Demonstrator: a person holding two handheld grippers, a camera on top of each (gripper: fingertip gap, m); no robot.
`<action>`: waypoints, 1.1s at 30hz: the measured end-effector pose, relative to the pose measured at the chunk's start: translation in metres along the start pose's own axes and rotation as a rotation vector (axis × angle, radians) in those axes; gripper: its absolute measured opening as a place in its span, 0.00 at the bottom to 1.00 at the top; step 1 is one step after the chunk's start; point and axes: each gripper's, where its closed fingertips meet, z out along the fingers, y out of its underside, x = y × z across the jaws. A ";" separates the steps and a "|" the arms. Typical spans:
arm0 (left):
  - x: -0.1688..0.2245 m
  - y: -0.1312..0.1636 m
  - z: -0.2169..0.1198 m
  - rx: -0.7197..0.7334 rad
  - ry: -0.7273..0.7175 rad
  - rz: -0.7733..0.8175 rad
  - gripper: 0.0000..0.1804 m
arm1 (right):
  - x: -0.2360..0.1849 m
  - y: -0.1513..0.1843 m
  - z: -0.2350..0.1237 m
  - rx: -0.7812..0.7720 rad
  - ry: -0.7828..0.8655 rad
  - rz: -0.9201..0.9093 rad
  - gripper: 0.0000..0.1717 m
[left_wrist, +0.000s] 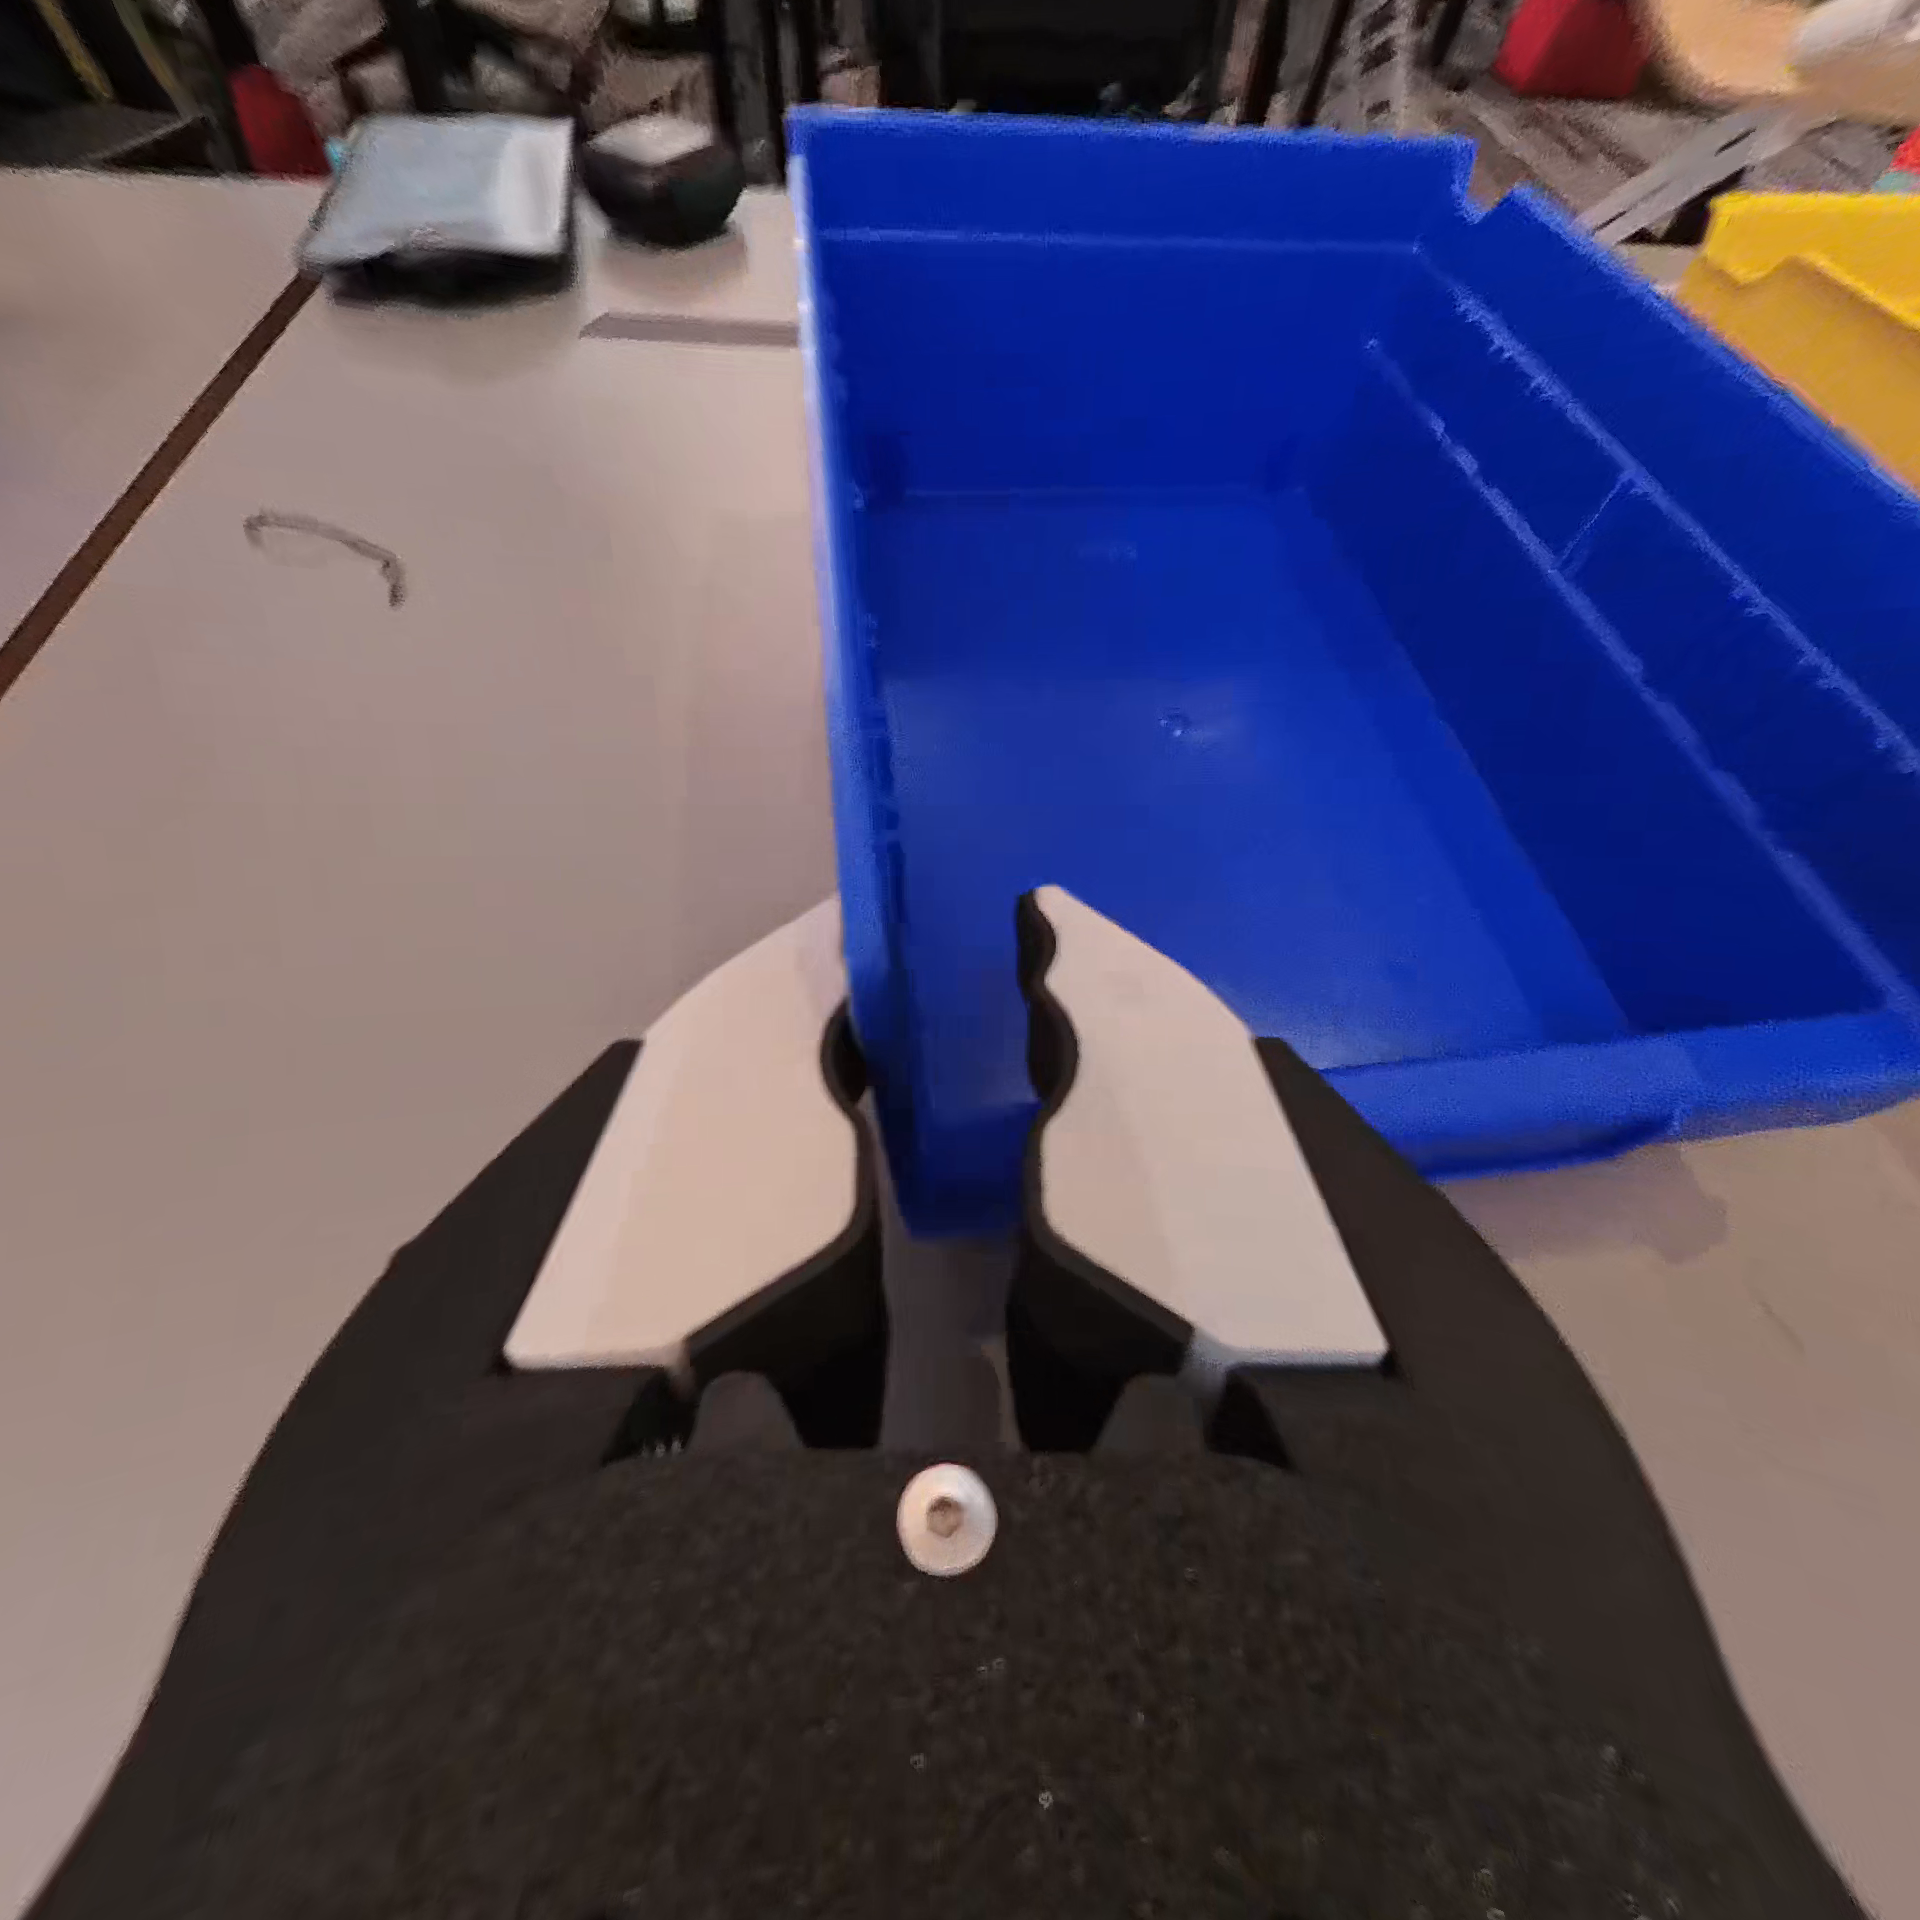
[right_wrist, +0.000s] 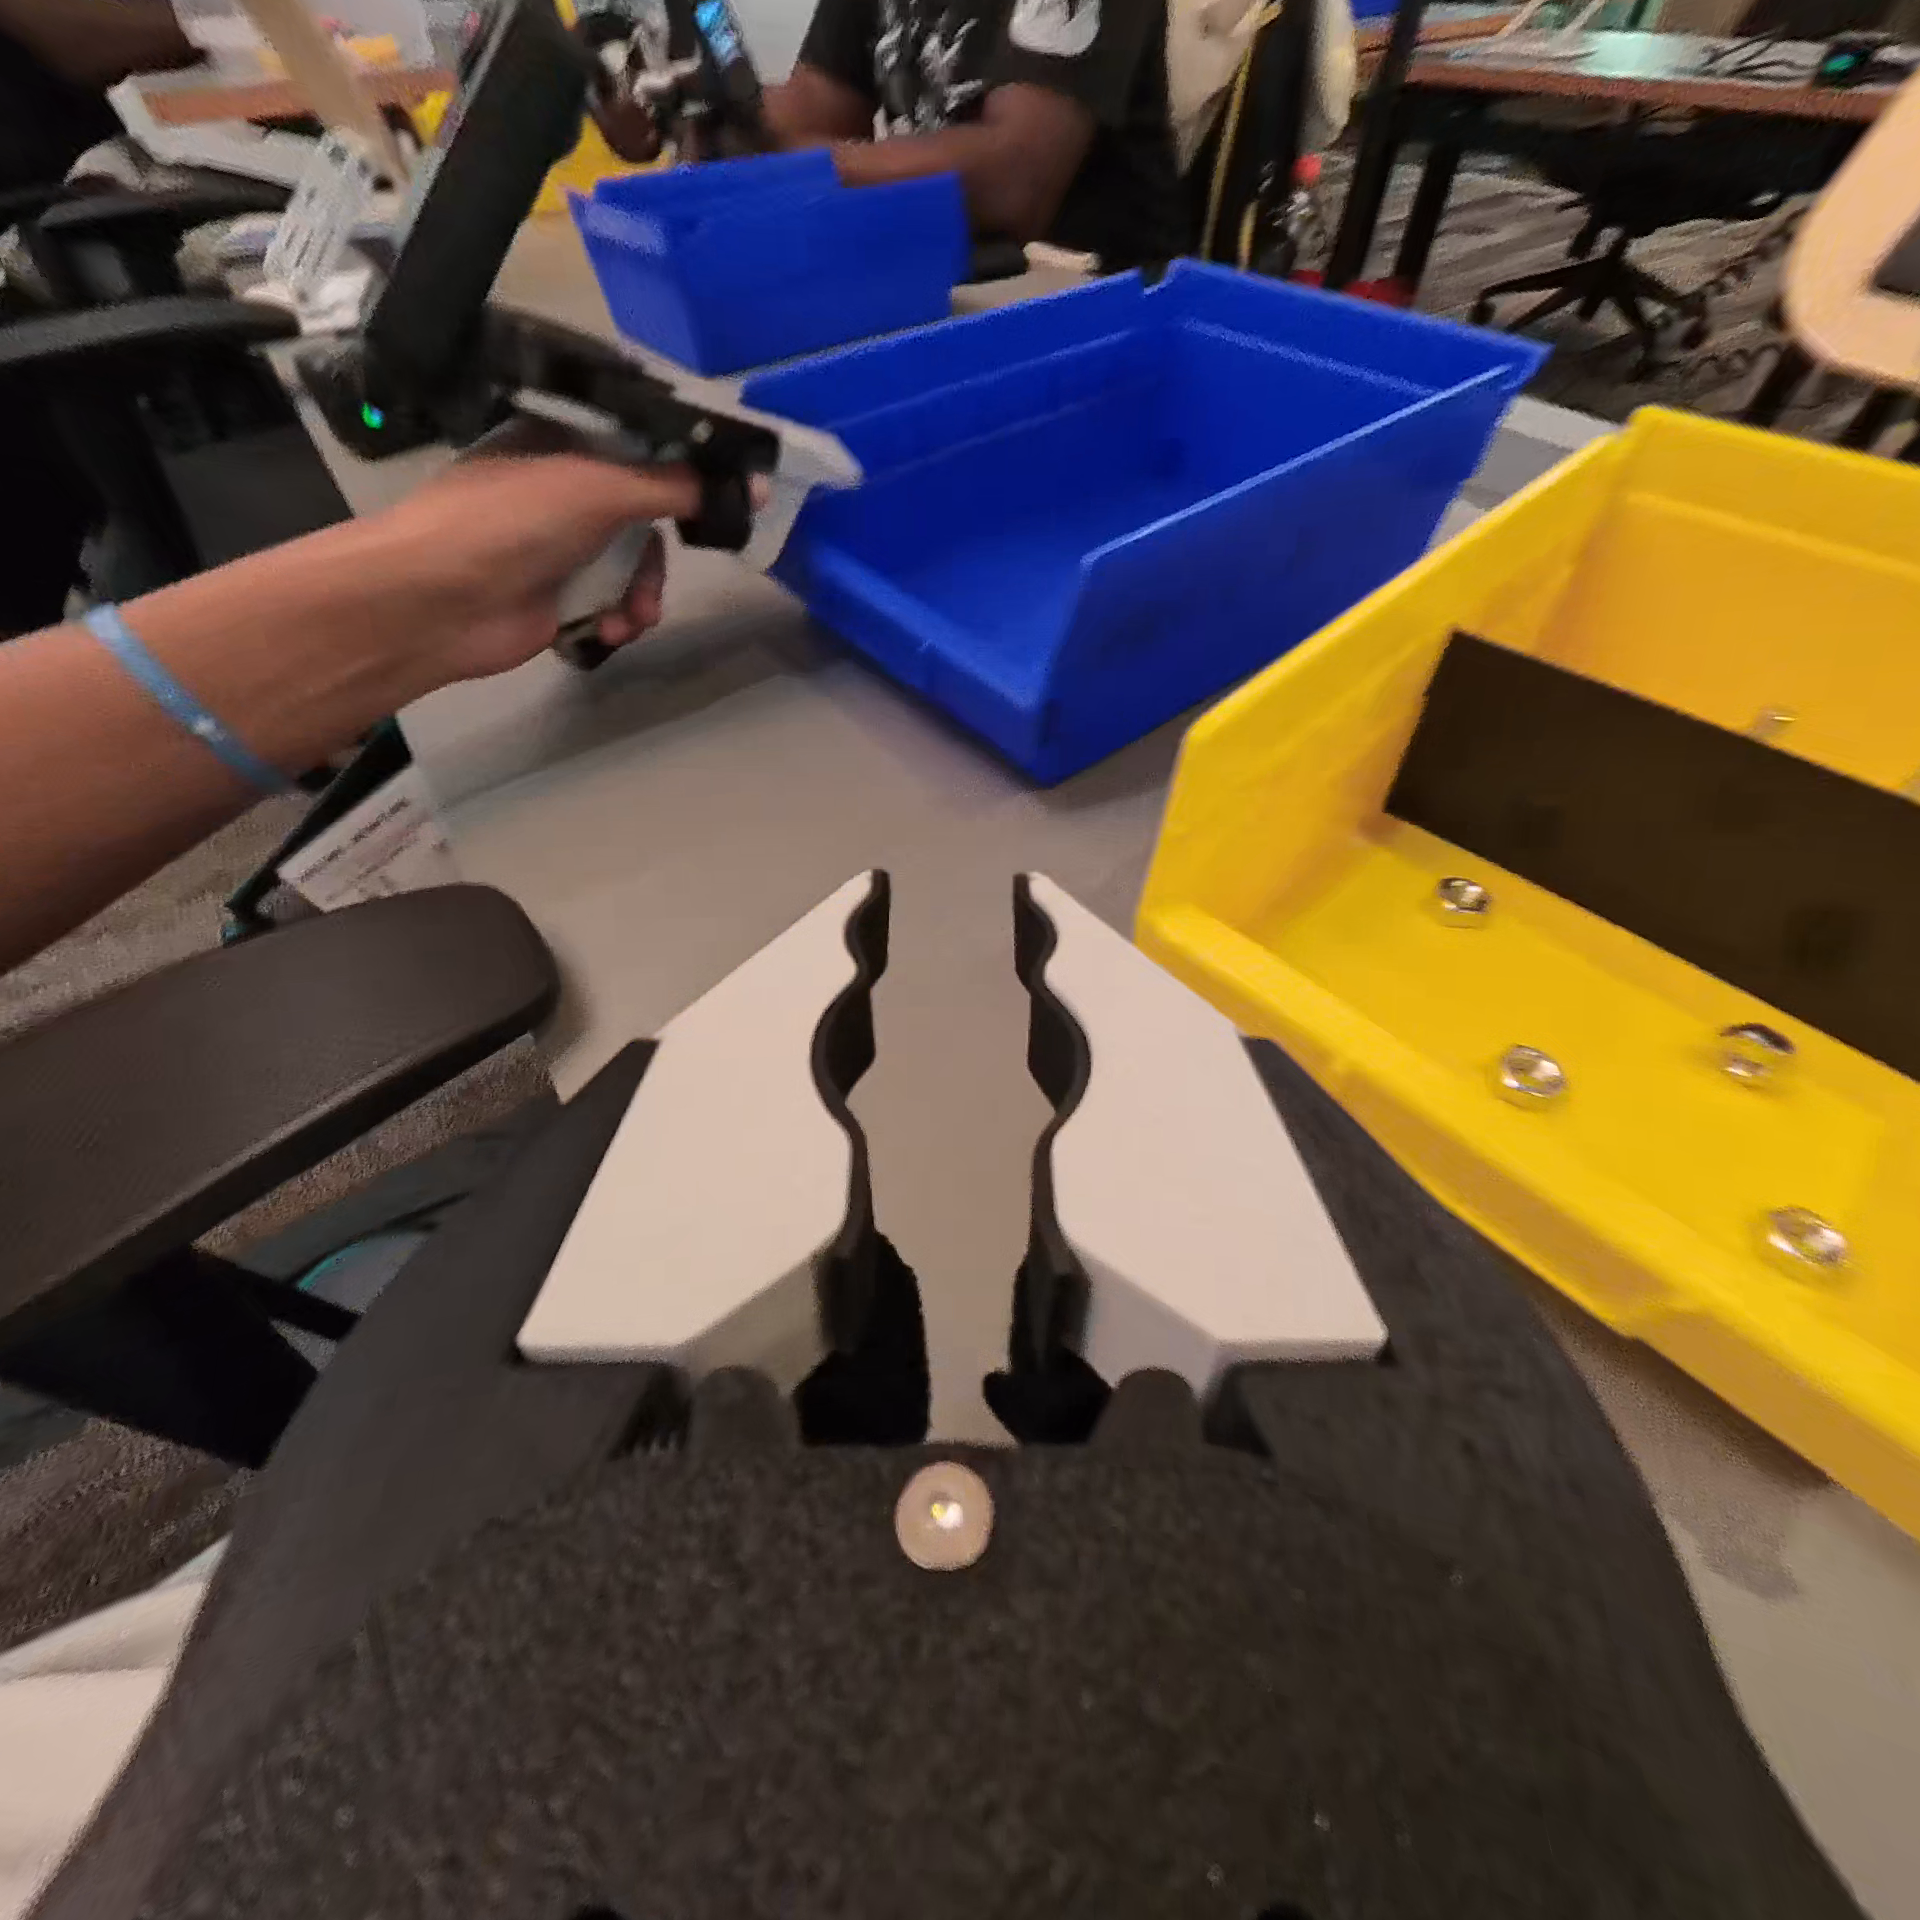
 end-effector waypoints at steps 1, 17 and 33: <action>-0.001 -0.002 0.003 0.005 -0.010 0.000 0.10 | -0.006 0.004 0.006 -0.014 -0.007 -0.018 0.14; 0.047 0.068 -0.128 0.012 -0.192 -0.032 0.02 | -0.012 0.009 0.084 -0.032 0.348 -0.090 0.24; 0.064 0.038 -0.190 0.164 -0.302 0.017 0.02 | -0.004 -0.040 0.065 0.054 0.359 -0.075 0.03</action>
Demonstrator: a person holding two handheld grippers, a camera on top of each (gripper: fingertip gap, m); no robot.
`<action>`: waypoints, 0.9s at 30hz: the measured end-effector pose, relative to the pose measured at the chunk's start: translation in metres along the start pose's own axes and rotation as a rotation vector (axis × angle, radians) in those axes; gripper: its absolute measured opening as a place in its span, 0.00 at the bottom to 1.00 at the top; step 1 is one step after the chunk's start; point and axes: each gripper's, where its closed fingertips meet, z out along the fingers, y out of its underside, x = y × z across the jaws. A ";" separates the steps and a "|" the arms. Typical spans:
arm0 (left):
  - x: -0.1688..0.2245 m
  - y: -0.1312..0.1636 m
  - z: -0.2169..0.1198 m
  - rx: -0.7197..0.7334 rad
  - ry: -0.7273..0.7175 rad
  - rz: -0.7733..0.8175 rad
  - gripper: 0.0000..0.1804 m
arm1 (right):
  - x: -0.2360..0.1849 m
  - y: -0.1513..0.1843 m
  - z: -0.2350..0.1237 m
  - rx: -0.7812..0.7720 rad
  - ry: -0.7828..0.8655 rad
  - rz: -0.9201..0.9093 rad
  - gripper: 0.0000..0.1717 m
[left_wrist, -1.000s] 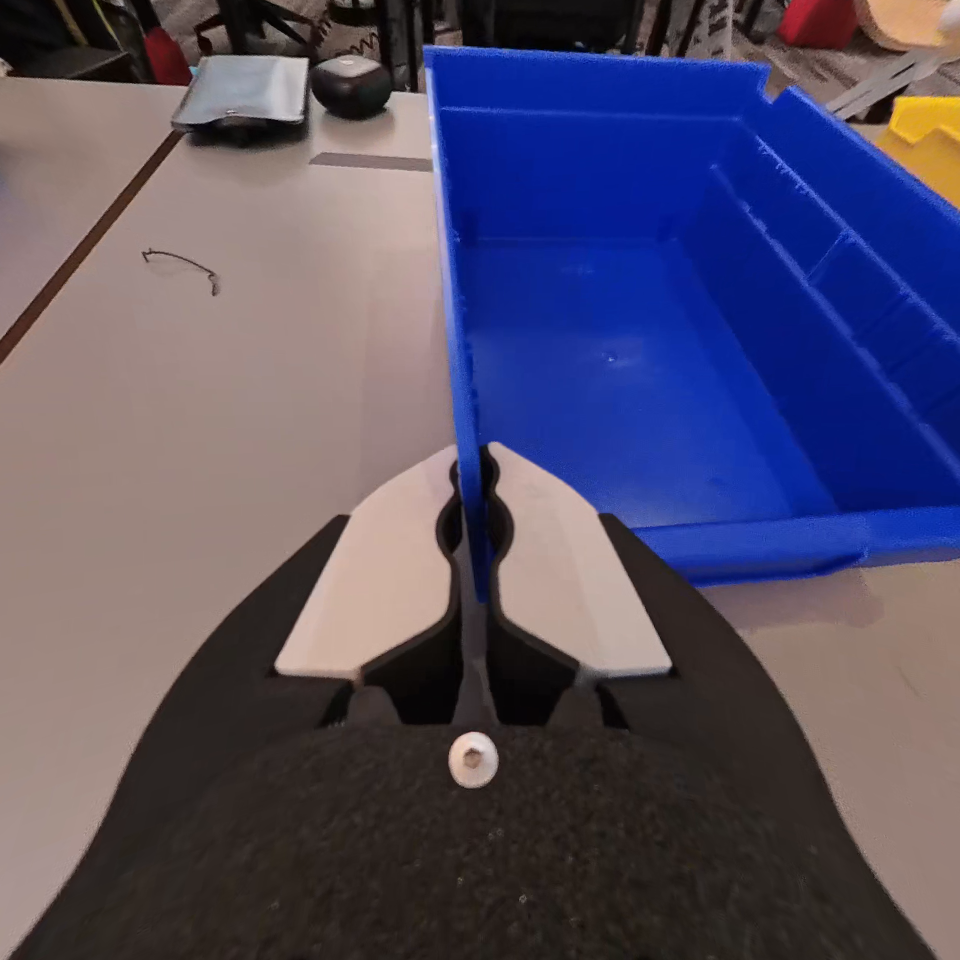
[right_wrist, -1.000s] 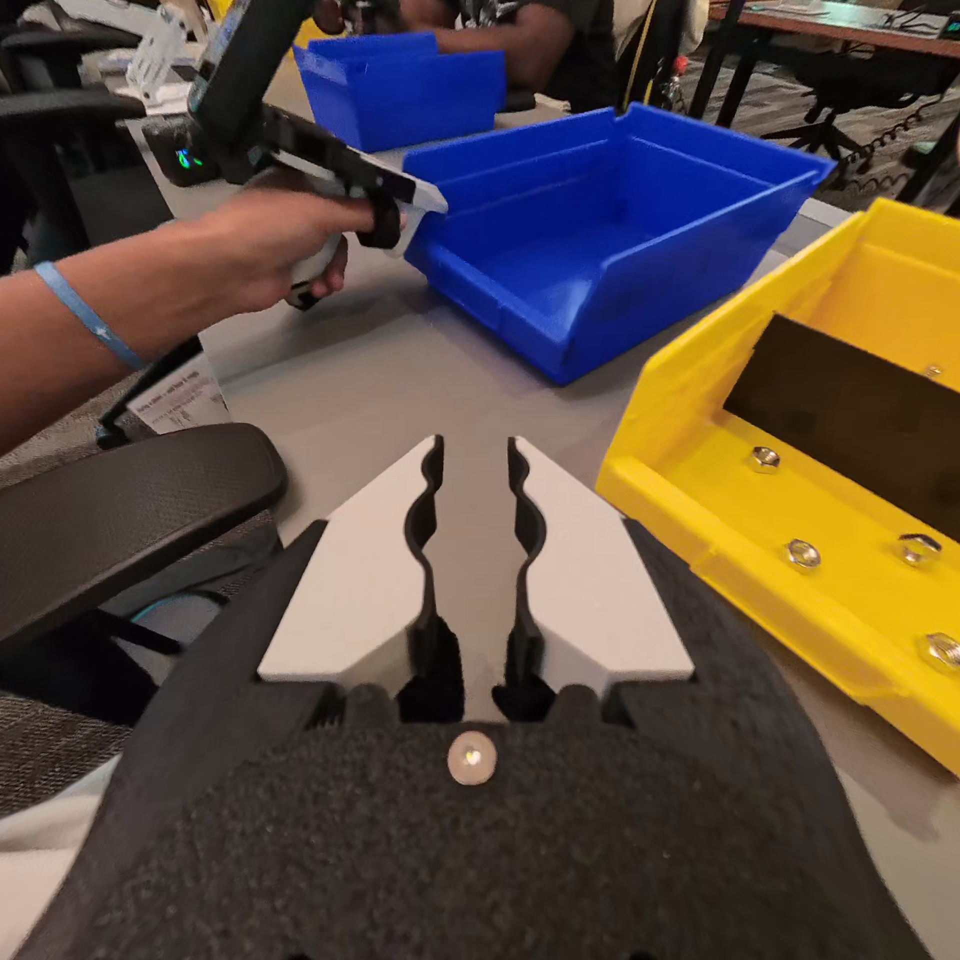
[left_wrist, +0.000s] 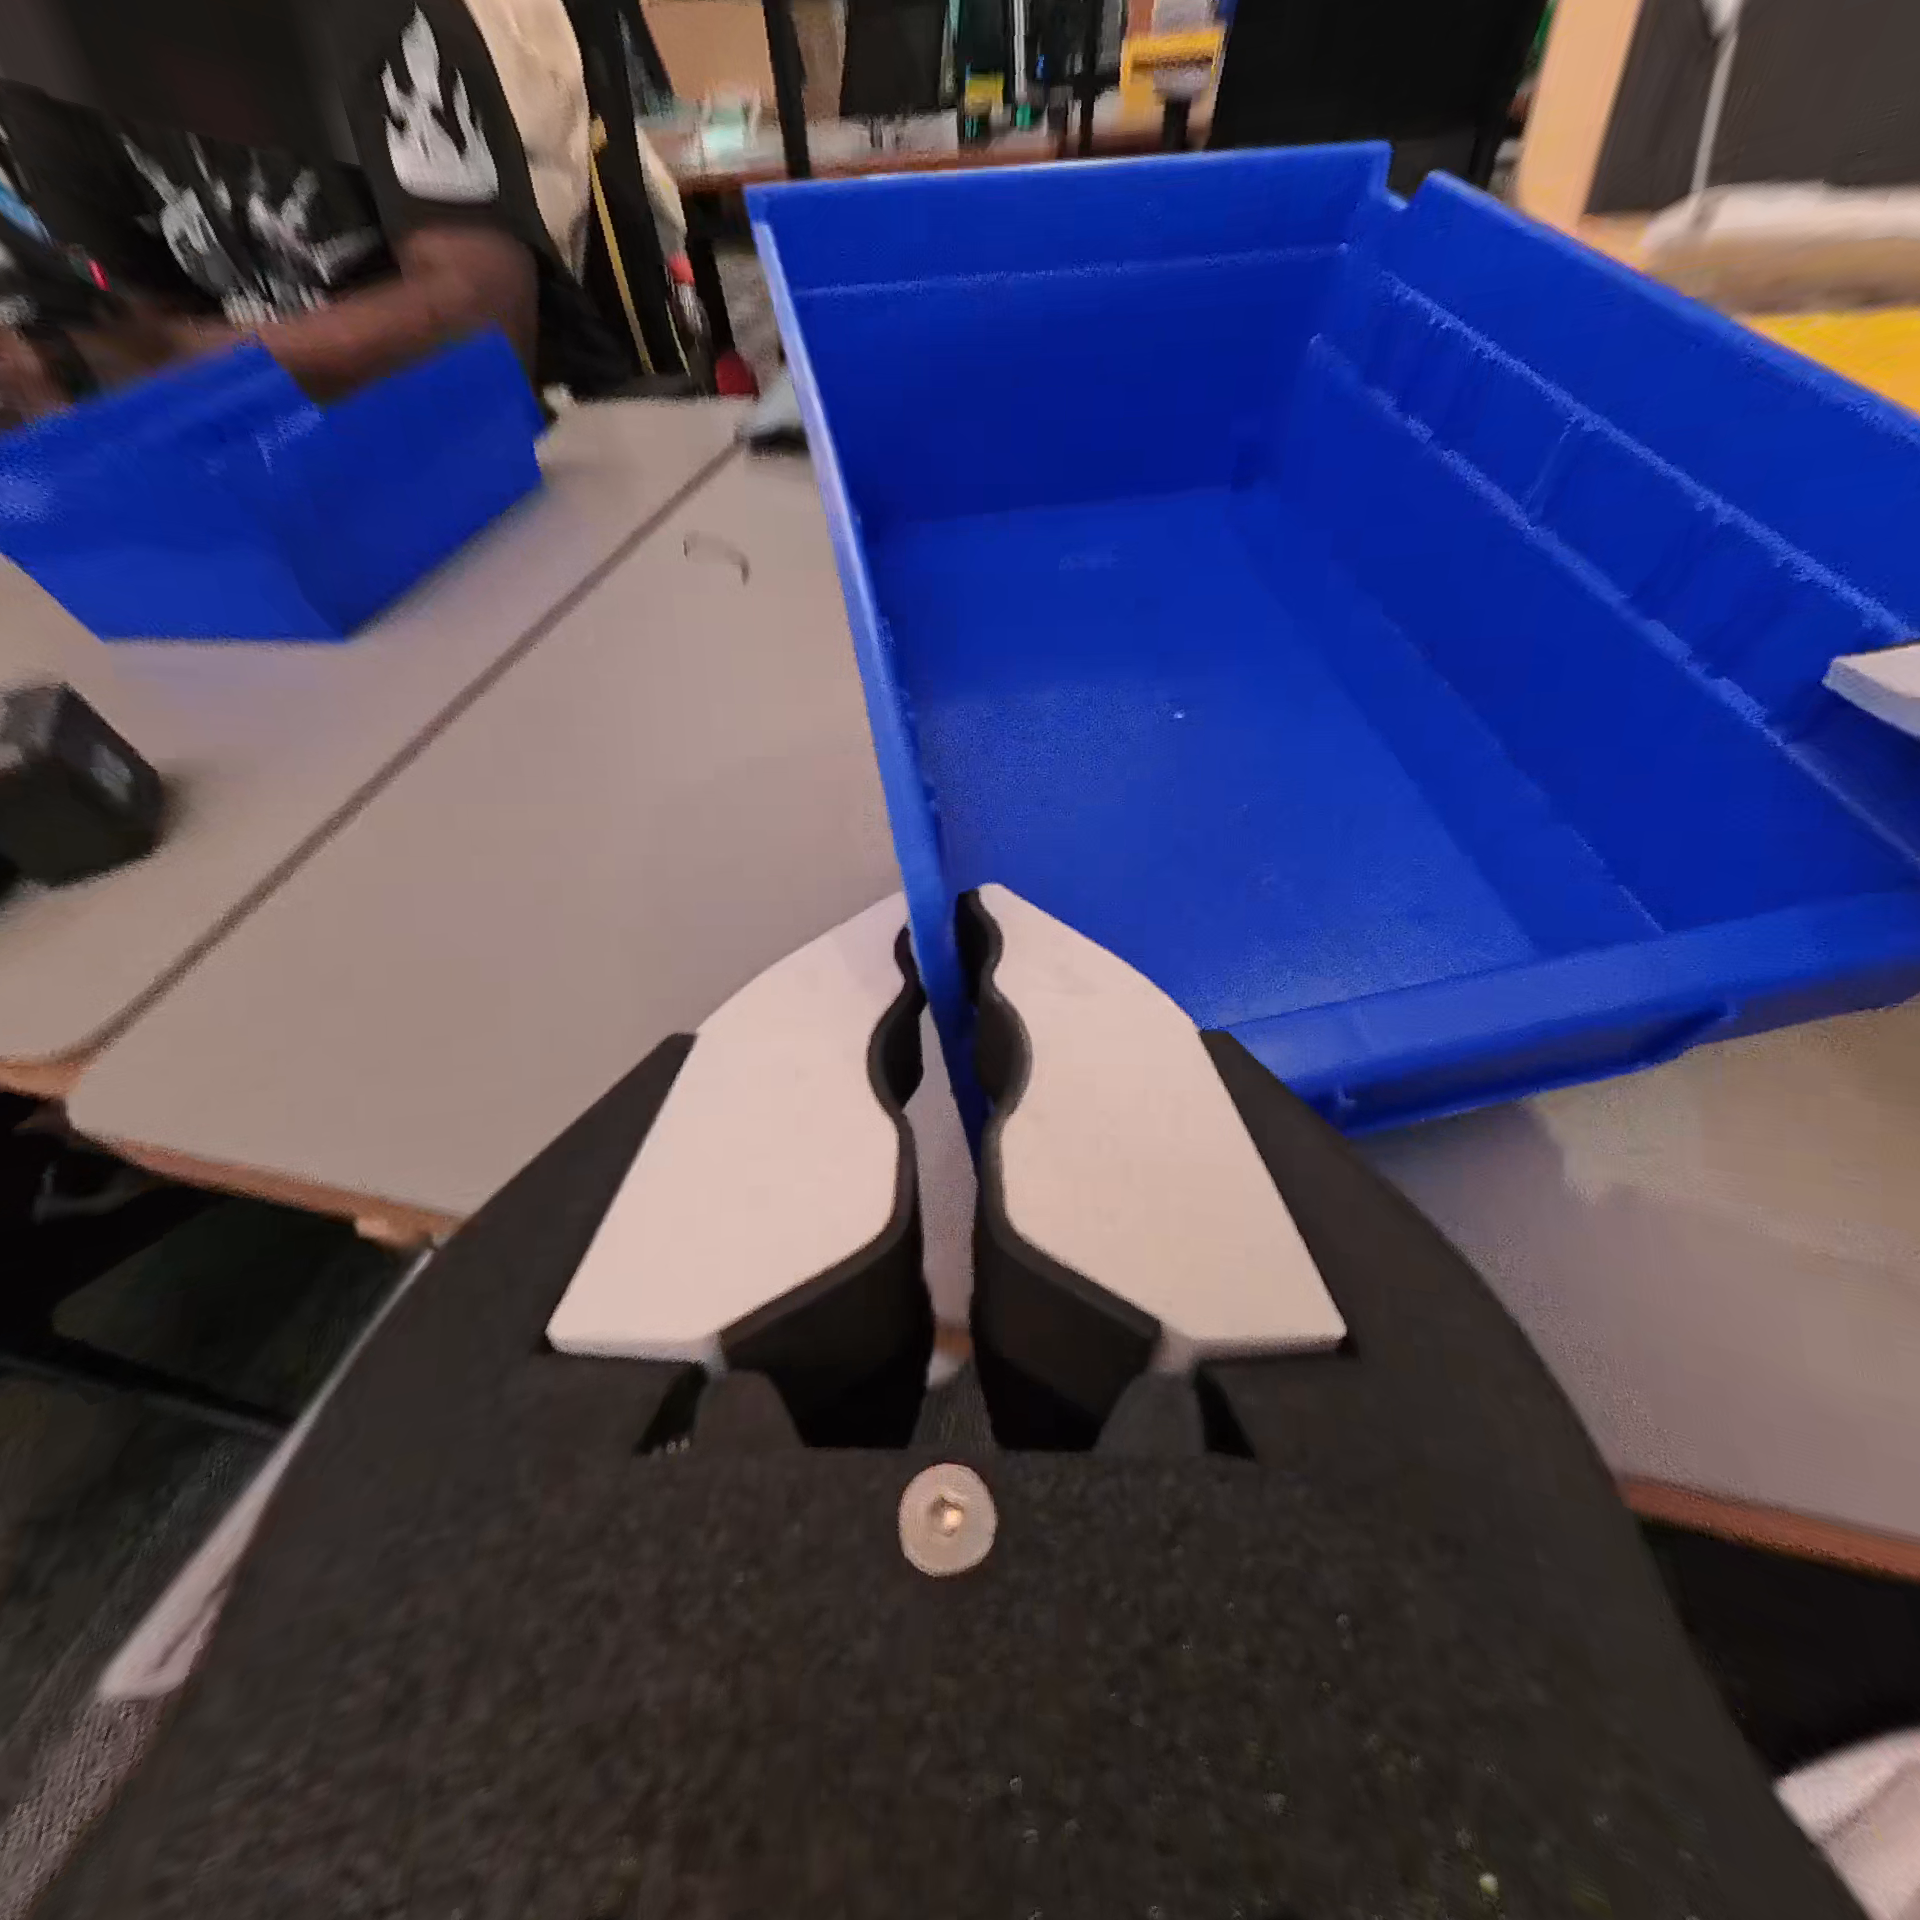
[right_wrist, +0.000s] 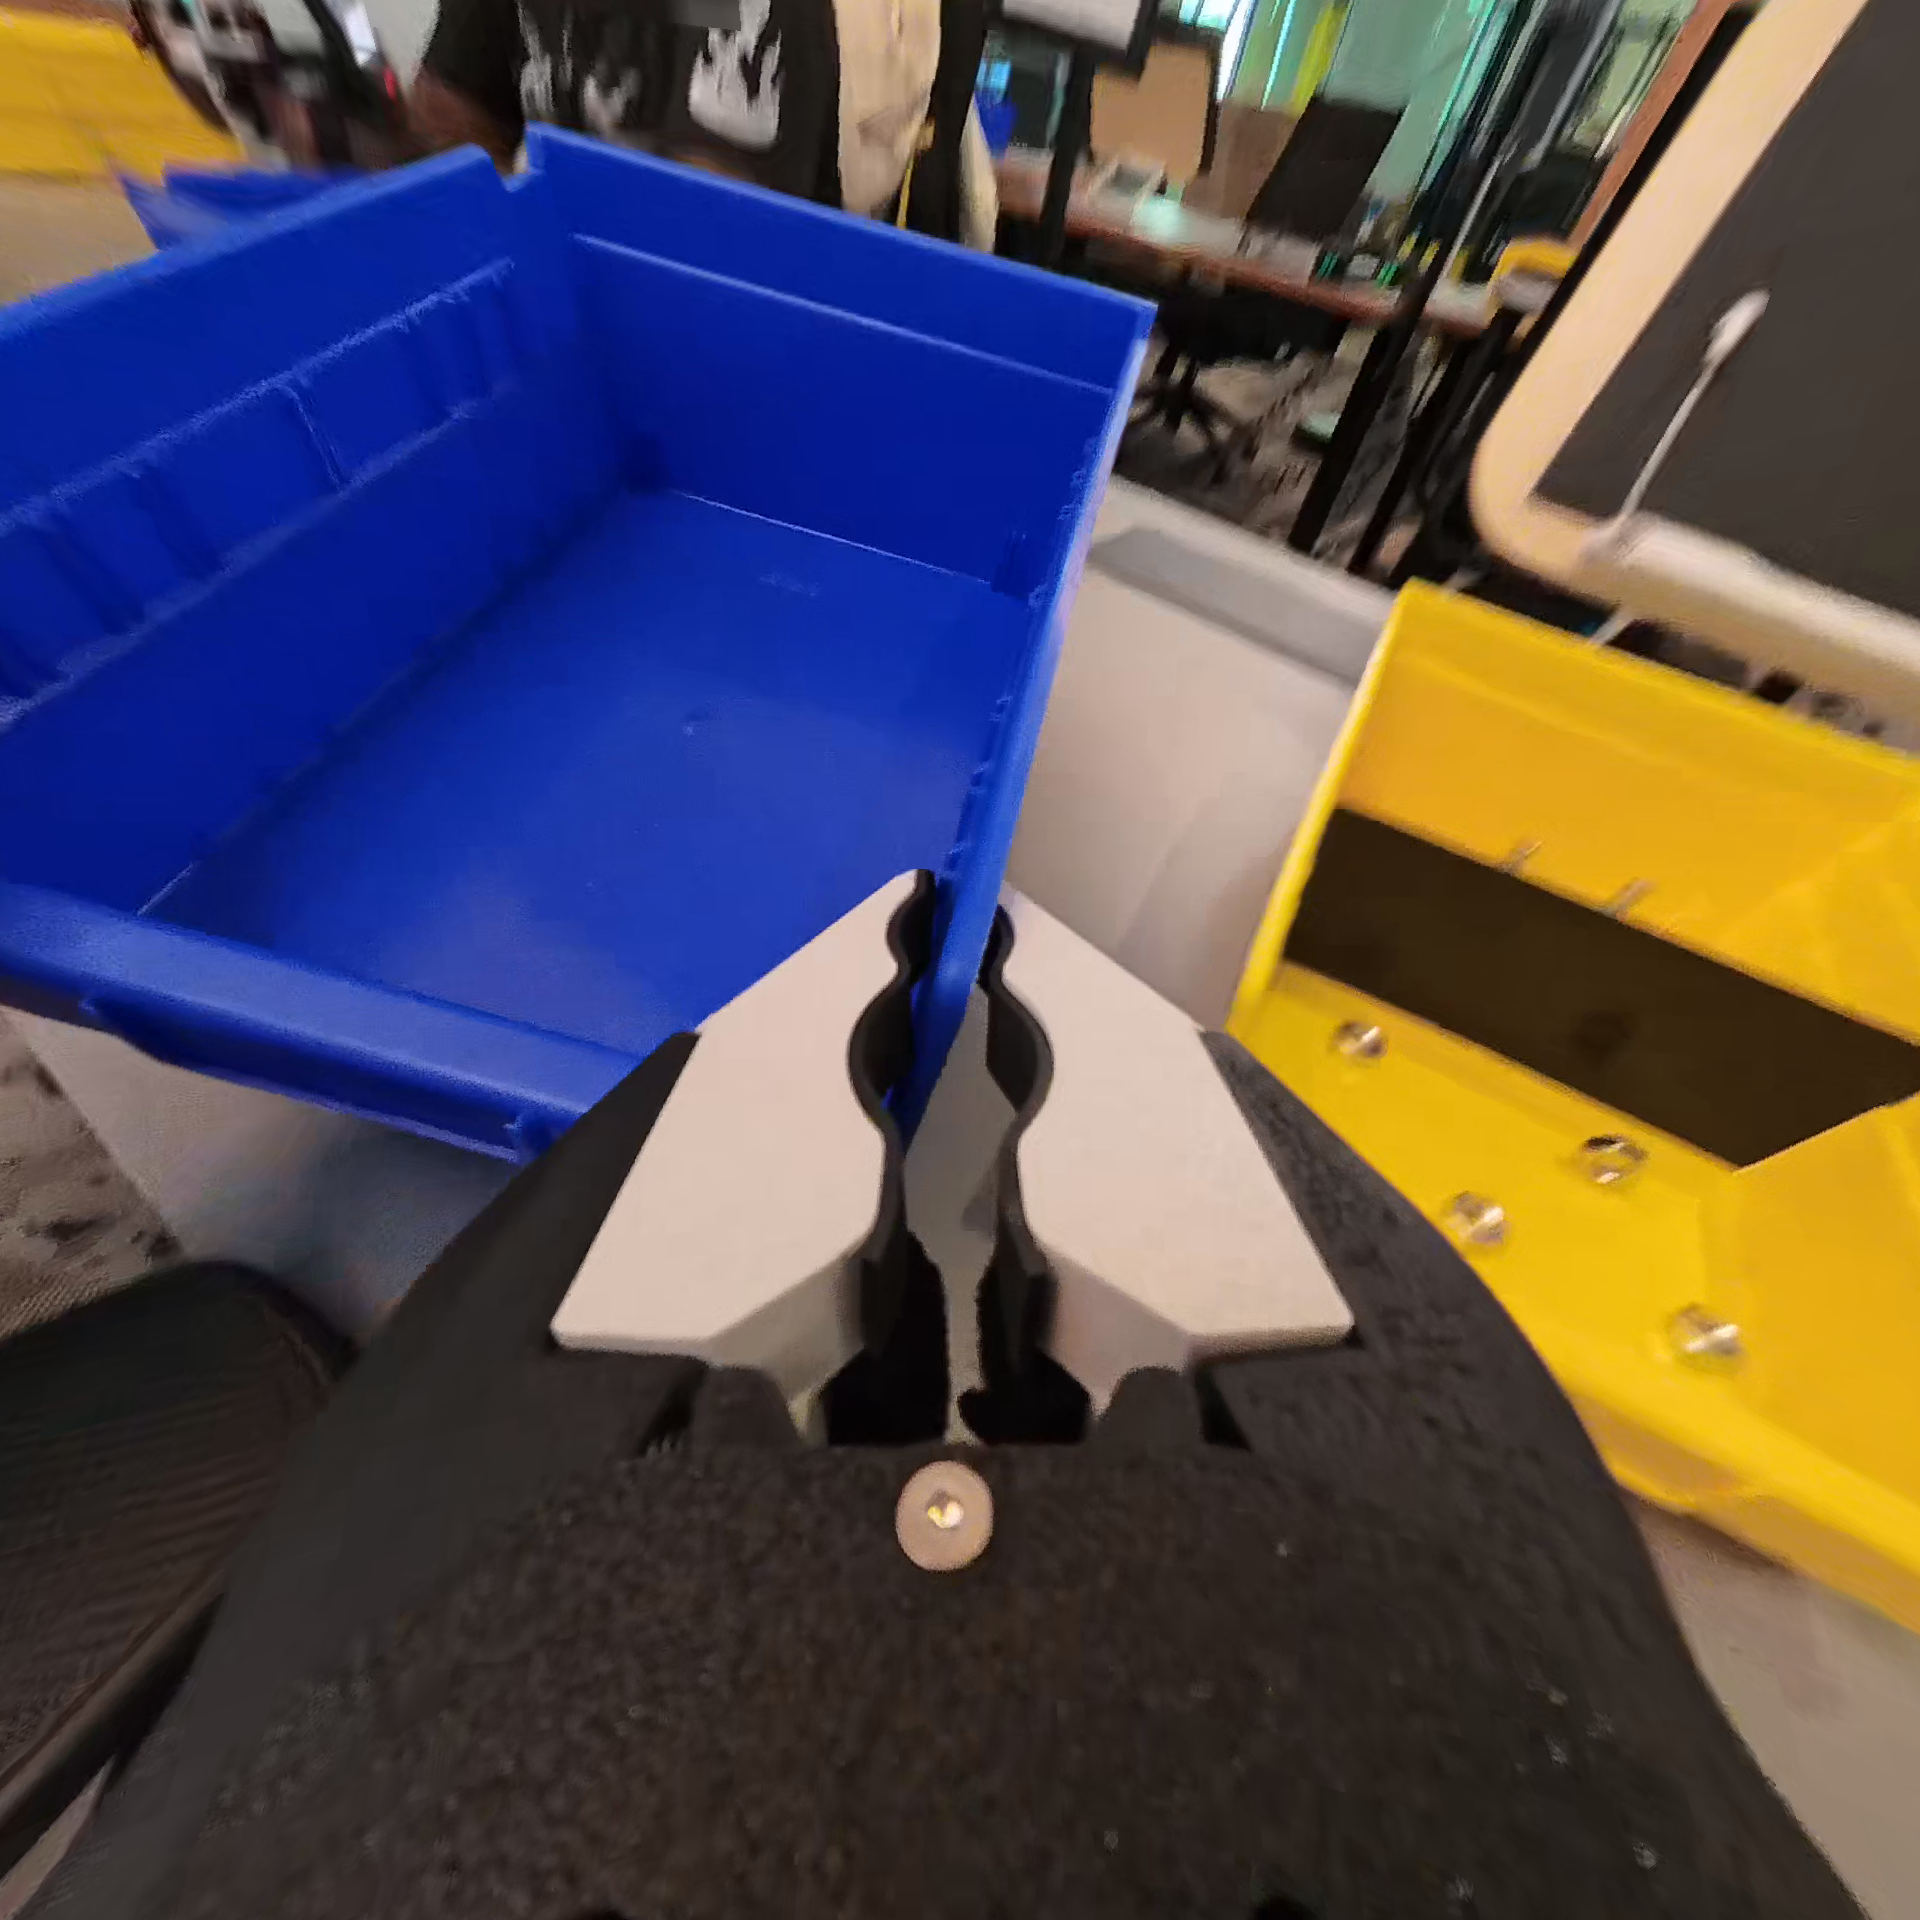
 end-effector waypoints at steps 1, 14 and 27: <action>0.005 -0.018 -0.002 0.040 0.002 0.009 0.02 | 0.010 -0.016 -0.006 0.043 0.018 0.000 0.03; 0.336 -0.203 0.037 0.363 0.463 0.193 0.02 | 0.342 -0.067 -0.182 0.317 0.596 0.200 0.03; 0.583 -0.029 0.063 -0.005 0.693 0.242 0.04 | 0.504 0.153 -0.243 -0.150 0.686 0.369 0.03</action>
